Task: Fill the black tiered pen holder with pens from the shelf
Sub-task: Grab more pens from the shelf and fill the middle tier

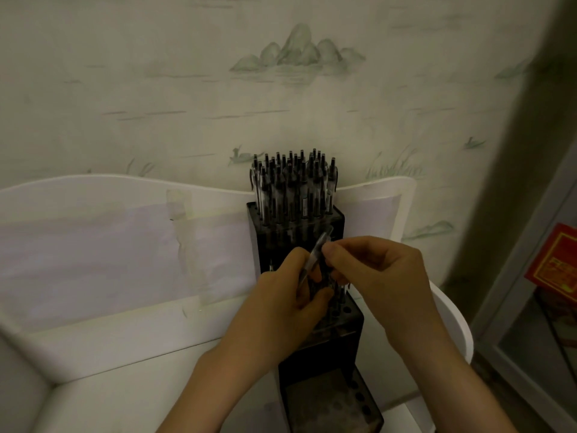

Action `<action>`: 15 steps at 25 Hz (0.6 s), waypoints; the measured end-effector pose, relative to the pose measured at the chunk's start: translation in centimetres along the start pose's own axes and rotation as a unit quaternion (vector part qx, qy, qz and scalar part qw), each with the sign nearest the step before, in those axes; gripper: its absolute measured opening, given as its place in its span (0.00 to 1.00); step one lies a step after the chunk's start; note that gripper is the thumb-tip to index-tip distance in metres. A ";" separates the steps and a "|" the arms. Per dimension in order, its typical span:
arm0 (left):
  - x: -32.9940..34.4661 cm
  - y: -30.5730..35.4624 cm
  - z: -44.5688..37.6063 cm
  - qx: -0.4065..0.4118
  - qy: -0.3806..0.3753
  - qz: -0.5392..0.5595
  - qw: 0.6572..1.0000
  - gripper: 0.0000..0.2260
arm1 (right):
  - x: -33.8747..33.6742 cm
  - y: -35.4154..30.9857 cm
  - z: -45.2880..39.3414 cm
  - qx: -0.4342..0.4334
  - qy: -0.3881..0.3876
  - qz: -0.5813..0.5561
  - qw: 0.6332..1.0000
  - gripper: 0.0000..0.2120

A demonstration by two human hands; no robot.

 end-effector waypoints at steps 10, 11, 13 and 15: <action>-1.0 1.1 1.3 -0.022 0.013 -0.025 0.999 0.10 | -4.1 -1.7 -0.3 -0.014 0.078 -0.115 0.990 0.10; -1.3 1.2 1.6 -0.021 0.017 -0.030 0.999 0.12 | -5.0 -2.5 -0.3 -0.047 0.084 -0.100 0.990 0.09; -2.0 1.7 2.3 -0.007 0.038 -0.036 0.999 0.16 | -6.0 -3.5 -0.2 -0.098 0.085 -0.054 0.990 0.08; -2.7 2.3 2.8 0.011 0.073 -0.054 0.996 0.18 | -5.8 -3.3 0.0 -0.120 0.074 0.020 0.990 0.06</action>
Point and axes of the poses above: each hand's wrist, its own z-axis away from the middle knuckle, its own x-axis out of the palm, y = z × x, the point moved 9 cm from there along -z, towards the middle knuckle, and after that the axes turned 1 degree about -x, right-handed, at the moved point
